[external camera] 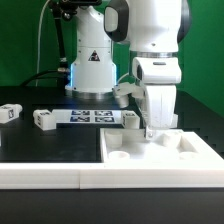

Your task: Assemble one leg

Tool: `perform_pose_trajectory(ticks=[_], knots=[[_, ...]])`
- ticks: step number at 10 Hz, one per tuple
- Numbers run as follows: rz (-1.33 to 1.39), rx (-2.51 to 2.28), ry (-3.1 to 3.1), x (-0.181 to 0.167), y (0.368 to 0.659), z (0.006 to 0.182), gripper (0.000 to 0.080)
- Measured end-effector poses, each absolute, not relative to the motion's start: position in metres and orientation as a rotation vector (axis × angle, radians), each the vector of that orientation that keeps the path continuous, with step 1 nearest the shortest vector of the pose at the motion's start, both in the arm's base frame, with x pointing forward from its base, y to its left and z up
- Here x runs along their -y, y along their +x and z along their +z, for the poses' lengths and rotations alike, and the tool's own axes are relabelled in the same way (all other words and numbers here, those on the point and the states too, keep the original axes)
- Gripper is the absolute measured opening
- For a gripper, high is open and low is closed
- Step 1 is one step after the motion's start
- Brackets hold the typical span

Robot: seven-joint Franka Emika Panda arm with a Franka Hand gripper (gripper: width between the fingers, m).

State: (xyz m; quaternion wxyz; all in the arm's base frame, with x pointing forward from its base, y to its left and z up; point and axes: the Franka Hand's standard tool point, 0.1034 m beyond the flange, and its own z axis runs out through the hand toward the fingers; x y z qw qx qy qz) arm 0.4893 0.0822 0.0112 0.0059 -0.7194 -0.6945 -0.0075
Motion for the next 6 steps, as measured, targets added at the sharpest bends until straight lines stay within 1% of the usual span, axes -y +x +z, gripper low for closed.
perform_pose_trajectory(ticks=[1,2,3,4,5,6], knots=[[-0.023,2.174,-2.251,-0.0822,0.4893,0.0111,0.0059],[-0.023,2.173,-2.252,-0.082,0.4891,0.0108,0.0158],[-0.023,2.173,-2.252,-0.0819,0.4891,0.0107,0.0158],[-0.022,2.172,-2.252,-0.0818,0.4891,0.0107,0.036],[-0.022,2.172,-2.252,-0.0818,0.489,0.0106,0.0541],[-0.022,2.172,-2.252,-0.0818,0.489,0.0106,0.0541]])
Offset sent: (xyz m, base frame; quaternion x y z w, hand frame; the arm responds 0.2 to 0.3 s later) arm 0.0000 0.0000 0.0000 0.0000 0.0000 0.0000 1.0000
